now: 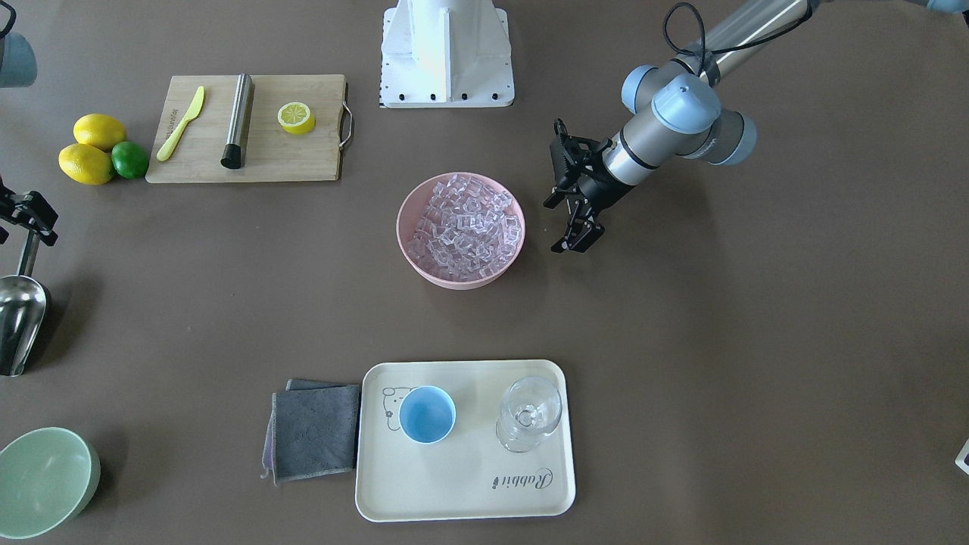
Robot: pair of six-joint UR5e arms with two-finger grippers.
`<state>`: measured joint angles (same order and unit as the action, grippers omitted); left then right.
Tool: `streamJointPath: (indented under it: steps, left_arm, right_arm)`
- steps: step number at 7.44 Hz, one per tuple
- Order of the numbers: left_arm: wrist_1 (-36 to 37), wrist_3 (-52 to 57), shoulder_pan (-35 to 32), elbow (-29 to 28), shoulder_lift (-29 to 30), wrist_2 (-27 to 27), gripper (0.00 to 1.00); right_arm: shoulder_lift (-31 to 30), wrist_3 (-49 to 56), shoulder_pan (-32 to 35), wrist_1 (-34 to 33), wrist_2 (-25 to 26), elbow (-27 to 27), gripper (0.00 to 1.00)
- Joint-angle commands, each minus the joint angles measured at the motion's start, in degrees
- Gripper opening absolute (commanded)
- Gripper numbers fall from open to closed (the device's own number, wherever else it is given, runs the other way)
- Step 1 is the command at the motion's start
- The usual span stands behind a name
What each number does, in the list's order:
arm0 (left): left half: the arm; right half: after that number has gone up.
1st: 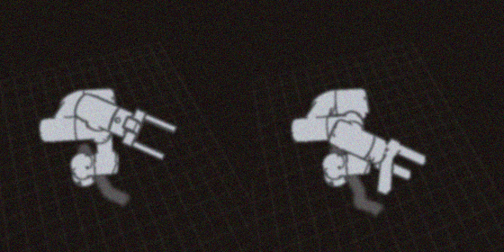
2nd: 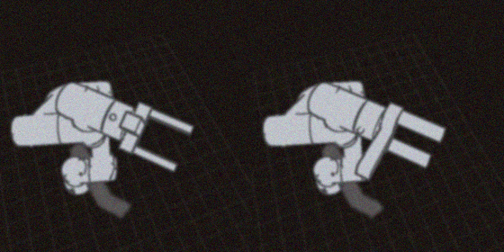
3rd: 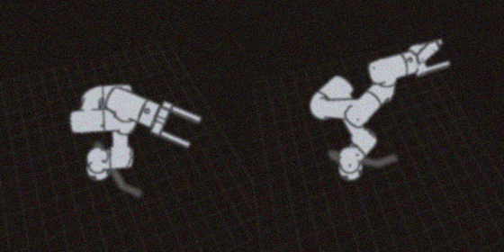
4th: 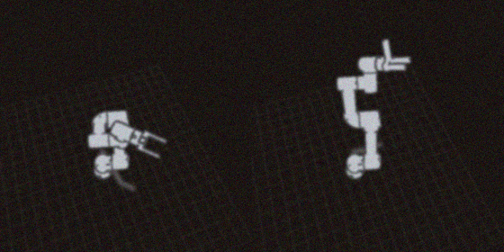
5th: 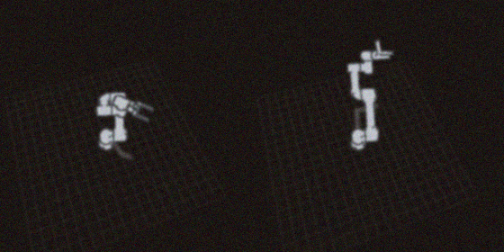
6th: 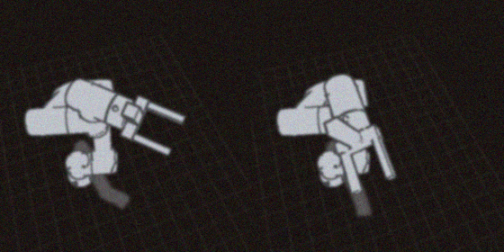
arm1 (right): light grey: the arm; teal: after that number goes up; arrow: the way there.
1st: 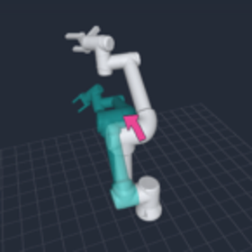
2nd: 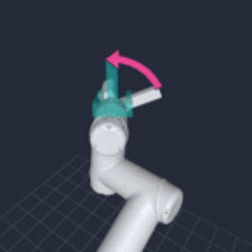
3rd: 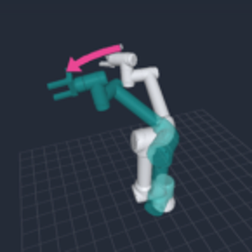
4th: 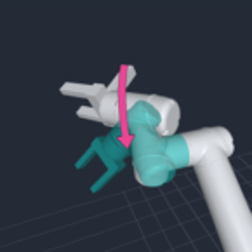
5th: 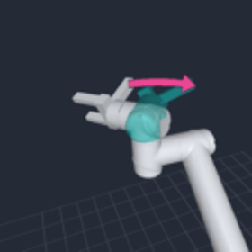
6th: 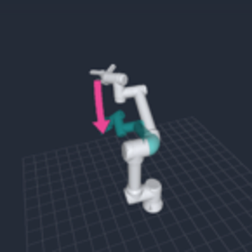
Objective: Put ice in cup with scoop
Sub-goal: 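Move the left gripper toward the pink ice bowl's rim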
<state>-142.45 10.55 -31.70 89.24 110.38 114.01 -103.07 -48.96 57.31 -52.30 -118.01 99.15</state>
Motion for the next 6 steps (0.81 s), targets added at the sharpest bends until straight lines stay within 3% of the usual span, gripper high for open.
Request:
streamJointPath:
  steps: [1, 2, 6]
  left_arm:
    - [0.16, -0.01, 2.07, -0.12, 1.23, -3.95, 0.99]
    - [0.16, -0.09, 2.08, -0.64, 1.41, -4.14, 0.99]
    - [5.34, -0.18, 2.00, -0.64, 4.93, -4.14, 0.99]
  right_arm:
    - [-0.12, 0.36, -0.62, 1.22, 0.41, -1.32, 0.71]
    - [-0.12, 0.10, -0.62, 4.02, 0.41, -2.98, 0.59]
    - [-0.12, -0.43, -0.97, 4.49, 0.41, -3.44, 0.26]
